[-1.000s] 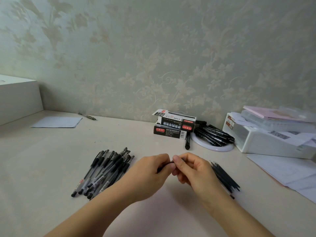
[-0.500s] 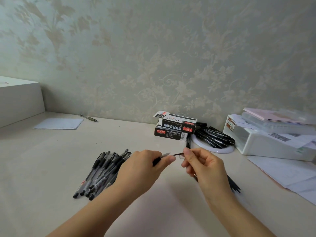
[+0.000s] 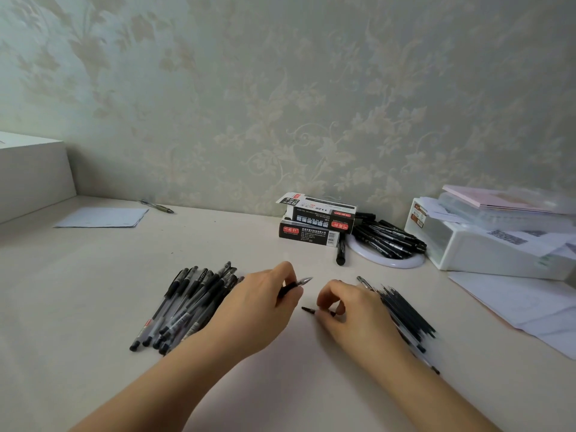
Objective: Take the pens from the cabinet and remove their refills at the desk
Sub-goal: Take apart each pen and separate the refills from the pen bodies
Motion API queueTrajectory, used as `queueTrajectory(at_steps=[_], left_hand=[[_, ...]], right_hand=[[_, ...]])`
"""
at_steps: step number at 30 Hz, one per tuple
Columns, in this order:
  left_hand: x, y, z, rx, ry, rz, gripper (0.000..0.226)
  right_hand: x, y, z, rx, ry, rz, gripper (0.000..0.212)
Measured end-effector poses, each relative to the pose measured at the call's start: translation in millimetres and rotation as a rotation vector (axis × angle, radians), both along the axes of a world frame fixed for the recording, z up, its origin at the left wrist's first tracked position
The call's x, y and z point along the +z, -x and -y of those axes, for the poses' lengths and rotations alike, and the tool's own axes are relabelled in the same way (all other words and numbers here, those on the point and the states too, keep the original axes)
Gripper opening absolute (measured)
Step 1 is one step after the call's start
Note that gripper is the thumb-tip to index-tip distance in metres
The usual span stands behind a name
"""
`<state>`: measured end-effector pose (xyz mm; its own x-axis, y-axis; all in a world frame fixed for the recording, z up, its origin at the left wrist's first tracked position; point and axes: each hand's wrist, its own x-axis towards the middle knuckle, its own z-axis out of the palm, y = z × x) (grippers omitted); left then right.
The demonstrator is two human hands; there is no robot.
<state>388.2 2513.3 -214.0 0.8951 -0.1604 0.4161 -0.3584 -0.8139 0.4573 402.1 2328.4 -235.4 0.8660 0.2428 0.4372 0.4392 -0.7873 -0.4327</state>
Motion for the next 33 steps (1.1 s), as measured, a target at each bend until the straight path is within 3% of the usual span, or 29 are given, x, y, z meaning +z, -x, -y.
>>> queueTrajectory(at_steps=[6,10,13,19,22,26,33], left_hand=[[-3,-3,-2,-0.036,-0.048,-0.013,0.013],[-2,-3,-4,-0.073,-0.073,0.015,0.01],[1,-1,-2,-0.154,-0.027,0.026,0.007],[5,2,2,-0.227,0.054,0.031,0.021],[7,2,2,-0.228,0.085,0.024,0.017],[7,2,1,-0.21,0.121,-0.015,0.003],[7,2,2,-0.195,0.057,-0.065,0.013]], right_hand=[[1,-1,0,0.008,-0.03,-0.041,0.011],[8,3,-5,0.075,-0.282,-0.129,0.024],[13,6,-8,0.11,-0.384,-0.166,0.017],[18,4,-7,0.108,-0.512,-0.252,0.028],[17,3,-6,0.097,-0.488,-0.281,0.035],[16,1,-4,0.126,-0.579,-0.295,0.029],[17,0,1,0.166,-0.631,-0.33,0.02]])
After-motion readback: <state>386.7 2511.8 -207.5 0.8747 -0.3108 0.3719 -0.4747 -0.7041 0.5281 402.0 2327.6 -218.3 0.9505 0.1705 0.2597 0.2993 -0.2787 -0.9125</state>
